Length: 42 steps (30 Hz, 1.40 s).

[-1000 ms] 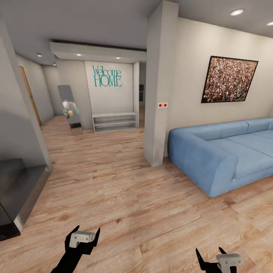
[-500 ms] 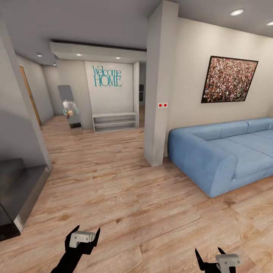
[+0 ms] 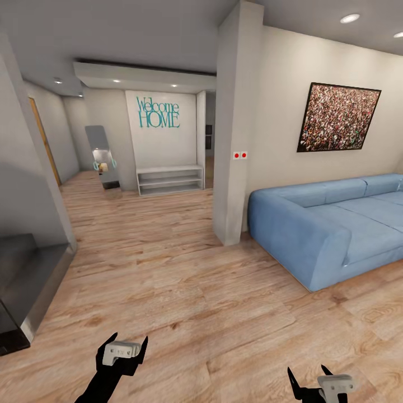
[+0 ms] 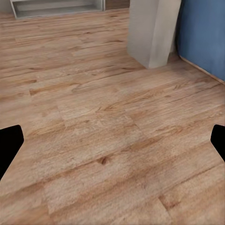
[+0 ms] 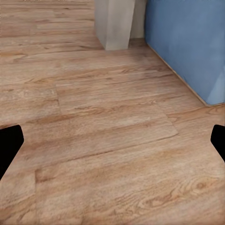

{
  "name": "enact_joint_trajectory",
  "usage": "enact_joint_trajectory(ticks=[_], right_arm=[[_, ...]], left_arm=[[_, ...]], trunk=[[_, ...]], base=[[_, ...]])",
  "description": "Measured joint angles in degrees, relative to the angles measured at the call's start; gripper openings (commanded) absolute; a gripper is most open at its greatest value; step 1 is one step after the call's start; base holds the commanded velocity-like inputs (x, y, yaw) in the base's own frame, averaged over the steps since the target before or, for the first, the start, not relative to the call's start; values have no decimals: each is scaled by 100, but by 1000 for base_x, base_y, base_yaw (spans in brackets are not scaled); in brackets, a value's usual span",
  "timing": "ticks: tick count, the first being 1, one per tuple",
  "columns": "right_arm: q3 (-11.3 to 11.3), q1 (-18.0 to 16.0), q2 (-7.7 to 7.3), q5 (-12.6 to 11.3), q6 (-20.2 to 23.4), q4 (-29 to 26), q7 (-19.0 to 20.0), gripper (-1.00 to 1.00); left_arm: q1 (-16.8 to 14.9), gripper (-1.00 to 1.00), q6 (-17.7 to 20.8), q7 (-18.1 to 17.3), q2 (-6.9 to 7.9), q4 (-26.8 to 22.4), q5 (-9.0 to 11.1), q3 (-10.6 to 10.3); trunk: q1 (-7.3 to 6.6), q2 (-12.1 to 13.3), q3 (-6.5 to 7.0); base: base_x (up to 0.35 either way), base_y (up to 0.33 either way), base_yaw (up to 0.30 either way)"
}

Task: Put the three can of soda from the living room inside the tash can in the kitchen.

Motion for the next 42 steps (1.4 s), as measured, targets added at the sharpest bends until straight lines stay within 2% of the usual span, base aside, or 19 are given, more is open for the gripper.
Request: enact_joint_trajectory(ticks=[25,42], right_arm=[[9,0,8,-12,0,3,-8,100],[35,1,8,-42,0,6,-8,100]], left_arm=[[0,100,0,0,-2,9,-6,6],[0,100,0,0,-2,9,-9,9]], trunk=[[0,0,0],[0,0,0]], base=[[0,2,-7],[0,133,-220]])
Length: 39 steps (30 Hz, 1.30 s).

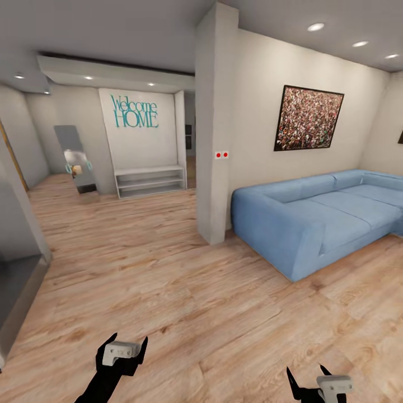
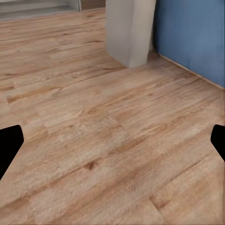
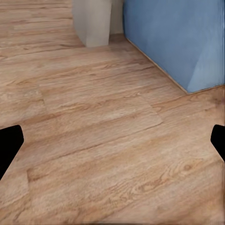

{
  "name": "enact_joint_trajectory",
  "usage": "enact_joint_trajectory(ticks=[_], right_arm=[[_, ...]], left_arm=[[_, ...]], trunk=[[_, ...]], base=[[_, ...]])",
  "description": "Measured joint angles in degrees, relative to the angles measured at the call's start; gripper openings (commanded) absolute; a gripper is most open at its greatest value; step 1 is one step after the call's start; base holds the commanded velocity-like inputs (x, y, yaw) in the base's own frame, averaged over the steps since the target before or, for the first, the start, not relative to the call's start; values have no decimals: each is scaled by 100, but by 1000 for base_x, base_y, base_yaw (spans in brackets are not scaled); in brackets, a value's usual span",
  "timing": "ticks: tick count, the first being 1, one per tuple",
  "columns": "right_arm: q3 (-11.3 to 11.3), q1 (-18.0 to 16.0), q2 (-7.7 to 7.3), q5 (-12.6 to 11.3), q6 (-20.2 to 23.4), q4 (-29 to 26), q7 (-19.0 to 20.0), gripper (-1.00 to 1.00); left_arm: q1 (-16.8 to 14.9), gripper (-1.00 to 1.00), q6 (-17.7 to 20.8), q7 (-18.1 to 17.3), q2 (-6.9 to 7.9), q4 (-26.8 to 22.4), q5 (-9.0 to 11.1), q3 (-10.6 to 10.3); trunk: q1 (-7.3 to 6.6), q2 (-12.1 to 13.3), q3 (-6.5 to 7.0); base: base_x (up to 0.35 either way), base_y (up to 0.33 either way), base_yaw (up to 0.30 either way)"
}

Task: Put the three can of soda from the living room inside the tash can in the kitchen.

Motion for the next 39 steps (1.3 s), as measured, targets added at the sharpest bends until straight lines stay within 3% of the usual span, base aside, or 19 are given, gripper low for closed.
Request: enact_joint_trajectory(ticks=[18,39], right_arm=[[1,0,-1,15,0,-3,3,100],[1,-1,-1,13,0,-2,4,100]], left_arm=[[0,100,0,-8,0,6,-2,-9],[0,100,0,-8,0,128,4,-13]], trunk=[[0,0,16],[0,0,33]], base=[[0,104,-252],[0,7,-252]])
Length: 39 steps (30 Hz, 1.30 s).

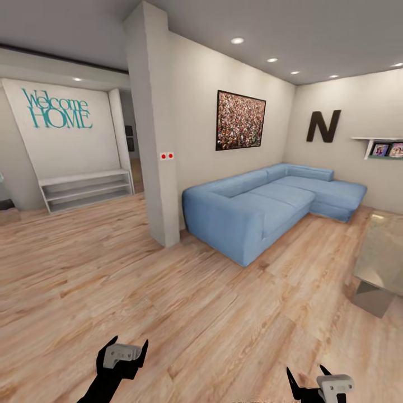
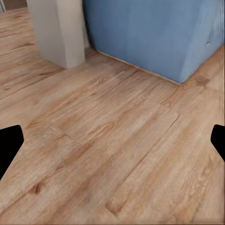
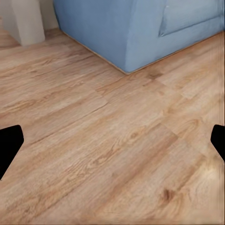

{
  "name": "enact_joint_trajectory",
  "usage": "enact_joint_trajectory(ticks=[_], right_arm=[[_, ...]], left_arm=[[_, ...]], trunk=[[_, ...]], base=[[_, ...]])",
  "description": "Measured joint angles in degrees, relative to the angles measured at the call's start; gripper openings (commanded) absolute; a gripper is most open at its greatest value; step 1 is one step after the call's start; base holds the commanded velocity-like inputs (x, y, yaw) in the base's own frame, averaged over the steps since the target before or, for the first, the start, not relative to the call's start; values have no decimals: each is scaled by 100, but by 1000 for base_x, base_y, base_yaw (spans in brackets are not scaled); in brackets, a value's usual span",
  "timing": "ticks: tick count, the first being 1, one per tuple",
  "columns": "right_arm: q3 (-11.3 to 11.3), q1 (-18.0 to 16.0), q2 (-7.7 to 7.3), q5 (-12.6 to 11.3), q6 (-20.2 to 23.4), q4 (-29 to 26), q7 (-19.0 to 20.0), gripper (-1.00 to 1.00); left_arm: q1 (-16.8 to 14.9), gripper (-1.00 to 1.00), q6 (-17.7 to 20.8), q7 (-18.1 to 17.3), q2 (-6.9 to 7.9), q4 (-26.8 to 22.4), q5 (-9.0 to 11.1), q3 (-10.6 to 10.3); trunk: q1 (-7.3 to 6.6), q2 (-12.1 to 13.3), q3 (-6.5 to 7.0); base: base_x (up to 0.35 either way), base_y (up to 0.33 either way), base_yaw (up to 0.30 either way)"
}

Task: Put the three can of soda from the living room inside the tash can in the kitchen.

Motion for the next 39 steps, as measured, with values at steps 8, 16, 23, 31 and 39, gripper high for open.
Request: enact_joint_trajectory(ticks=[8,16,23,31,39], right_arm=[[0,2,1,3,0,-1,-1,100],[0,0,-5,2,0,1,-1,100],[0,0,0,-3,0,0,-3,100],[0,0,-2,-6,0,2,-3,100],[0,0,1,-6,0,0,-4,100]], left_arm=[[0,100,0,-5,-1,34,5,-1],[0,100,0,-17,-2,39,-3,-4],[0,100,0,-21,-2,39,-3,-5],[0,100,0,-17,-3,44,-7,-5],[0,100,0,-15,-5,132,-25,-11]], trunk=[[0,0,0],[0,0,0],[0,0,2],[0,0,16],[0,0,32]], base=[[0,48,-252],[0,260,-252],[0,307,-252],[67,295,-252],[159,173,-252]])
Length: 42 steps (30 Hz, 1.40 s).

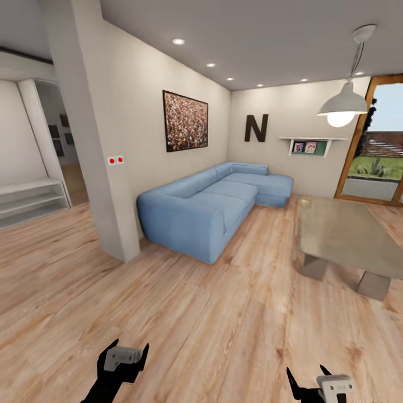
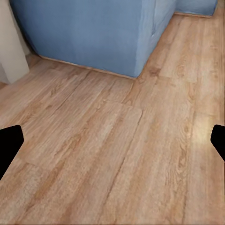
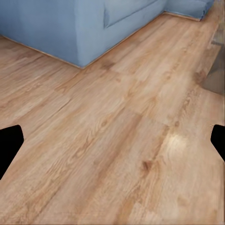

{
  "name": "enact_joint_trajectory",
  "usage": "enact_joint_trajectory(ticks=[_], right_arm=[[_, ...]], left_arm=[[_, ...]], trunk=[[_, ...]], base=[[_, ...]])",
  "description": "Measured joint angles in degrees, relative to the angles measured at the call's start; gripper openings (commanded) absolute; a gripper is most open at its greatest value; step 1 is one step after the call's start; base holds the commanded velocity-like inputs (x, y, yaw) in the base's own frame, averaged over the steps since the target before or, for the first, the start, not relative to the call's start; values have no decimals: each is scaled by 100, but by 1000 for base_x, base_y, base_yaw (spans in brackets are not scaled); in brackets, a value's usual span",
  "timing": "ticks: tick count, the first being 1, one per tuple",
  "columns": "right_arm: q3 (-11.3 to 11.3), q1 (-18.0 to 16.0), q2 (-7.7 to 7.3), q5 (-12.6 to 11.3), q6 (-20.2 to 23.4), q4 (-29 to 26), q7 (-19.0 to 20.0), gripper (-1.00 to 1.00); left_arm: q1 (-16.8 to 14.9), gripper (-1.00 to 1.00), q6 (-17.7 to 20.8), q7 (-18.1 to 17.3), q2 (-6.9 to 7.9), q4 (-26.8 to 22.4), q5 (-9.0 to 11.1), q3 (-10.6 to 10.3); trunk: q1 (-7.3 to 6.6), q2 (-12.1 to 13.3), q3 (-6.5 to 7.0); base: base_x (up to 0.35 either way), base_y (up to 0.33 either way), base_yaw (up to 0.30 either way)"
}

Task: Put the three can of soda from the living room inside the tash can in the kitchen.

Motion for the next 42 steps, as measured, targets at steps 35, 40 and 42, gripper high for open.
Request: enact_joint_trajectory(ticks=[35,40,42], right_arm=[[-29,0,-8,-25,-7,-4,0,100],[-34,0,-8,-26,-8,-4,0,100],[-34,0,-8,-26,-9,-4,0,100]], left_arm=[[1,100,0,-11,8,21,-22,-72],[5,100,0,-11,9,21,-26,-73],[5,100,0,-12,9,24,-28,-73]], trunk=[[0,0,71],[0,0,81],[0,0,85]], base=[[169,-79,-252],[142,-7,-252],[130,0,-252]])
